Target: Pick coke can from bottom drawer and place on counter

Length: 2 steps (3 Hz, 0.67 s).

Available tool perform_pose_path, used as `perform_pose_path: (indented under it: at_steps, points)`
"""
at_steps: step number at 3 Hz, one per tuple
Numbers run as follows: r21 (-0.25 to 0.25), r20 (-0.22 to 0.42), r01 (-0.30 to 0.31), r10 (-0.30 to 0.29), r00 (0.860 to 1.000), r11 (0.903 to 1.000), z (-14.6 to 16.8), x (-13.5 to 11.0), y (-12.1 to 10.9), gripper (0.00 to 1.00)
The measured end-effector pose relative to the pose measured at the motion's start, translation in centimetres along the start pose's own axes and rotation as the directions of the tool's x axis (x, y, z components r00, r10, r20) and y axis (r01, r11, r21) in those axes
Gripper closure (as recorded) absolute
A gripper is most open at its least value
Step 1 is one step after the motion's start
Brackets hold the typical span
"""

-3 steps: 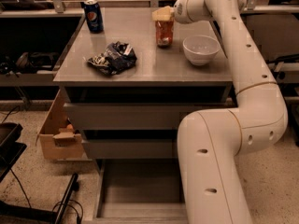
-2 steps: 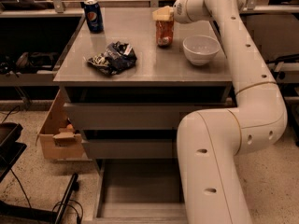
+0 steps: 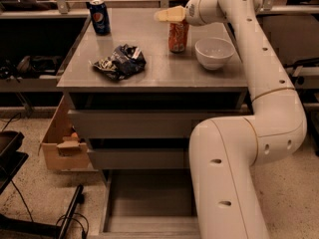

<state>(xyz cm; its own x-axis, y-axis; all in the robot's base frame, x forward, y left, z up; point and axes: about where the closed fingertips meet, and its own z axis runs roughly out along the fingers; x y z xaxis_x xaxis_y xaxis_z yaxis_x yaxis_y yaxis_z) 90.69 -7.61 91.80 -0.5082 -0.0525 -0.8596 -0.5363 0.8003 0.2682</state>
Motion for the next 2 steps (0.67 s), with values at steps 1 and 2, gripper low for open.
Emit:
perform_pose_path:
  at_steps: [1,2]
  points:
    - [-0.007,-0.005,0.003,-0.003,1.000,1.0000,0.07,0.10,0.27,0.00]
    - [-0.026,-0.019,0.011,-0.012,1.000,0.9996,0.23,0.37,0.95,0.00]
